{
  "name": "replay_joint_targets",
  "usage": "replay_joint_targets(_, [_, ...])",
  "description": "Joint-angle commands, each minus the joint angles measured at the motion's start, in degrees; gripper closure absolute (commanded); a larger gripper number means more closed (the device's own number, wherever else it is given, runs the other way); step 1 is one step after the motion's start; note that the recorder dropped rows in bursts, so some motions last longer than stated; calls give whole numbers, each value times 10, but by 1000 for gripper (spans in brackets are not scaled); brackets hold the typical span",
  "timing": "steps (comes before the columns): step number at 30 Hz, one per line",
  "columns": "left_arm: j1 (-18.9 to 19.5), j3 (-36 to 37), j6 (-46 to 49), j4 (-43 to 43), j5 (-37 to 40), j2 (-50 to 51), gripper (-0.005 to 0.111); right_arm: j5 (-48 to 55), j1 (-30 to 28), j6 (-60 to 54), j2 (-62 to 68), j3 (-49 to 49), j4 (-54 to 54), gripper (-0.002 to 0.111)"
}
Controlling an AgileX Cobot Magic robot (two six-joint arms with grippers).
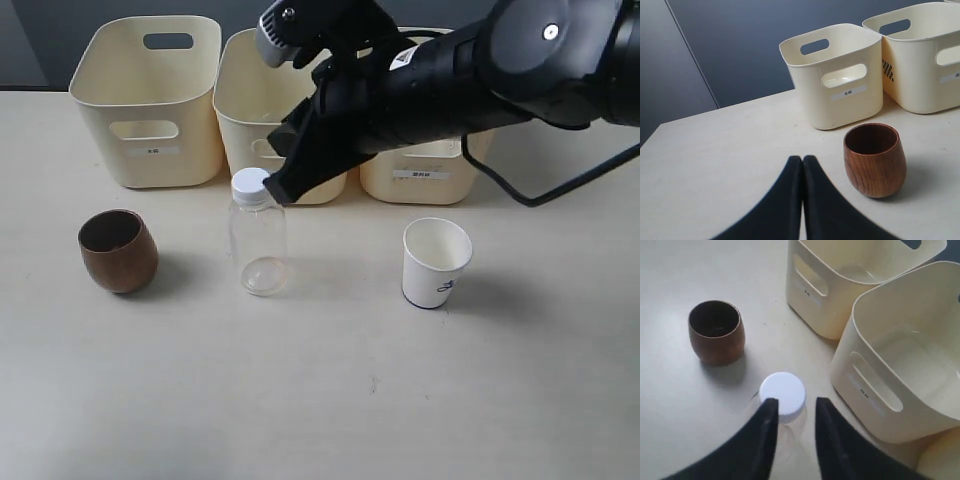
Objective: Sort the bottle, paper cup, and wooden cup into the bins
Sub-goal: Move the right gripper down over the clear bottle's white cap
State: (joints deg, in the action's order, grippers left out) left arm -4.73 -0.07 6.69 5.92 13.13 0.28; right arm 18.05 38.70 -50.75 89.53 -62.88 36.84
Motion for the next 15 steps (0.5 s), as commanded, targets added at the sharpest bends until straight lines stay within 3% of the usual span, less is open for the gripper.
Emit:
replay_joint_targets(1, [2, 1, -1, 2, -2, -3, 107, -26, 2, -4, 1, -4, 54, 51])
replay_joint_targets(2, [2, 1, -1, 2, -2, -3, 107, -33, 2, -4, 1, -4, 94, 40])
replay_joint_targets(15, [2, 1, -1, 2, -2, -3, 107, -49, 2, -4, 48, -4, 132, 39])
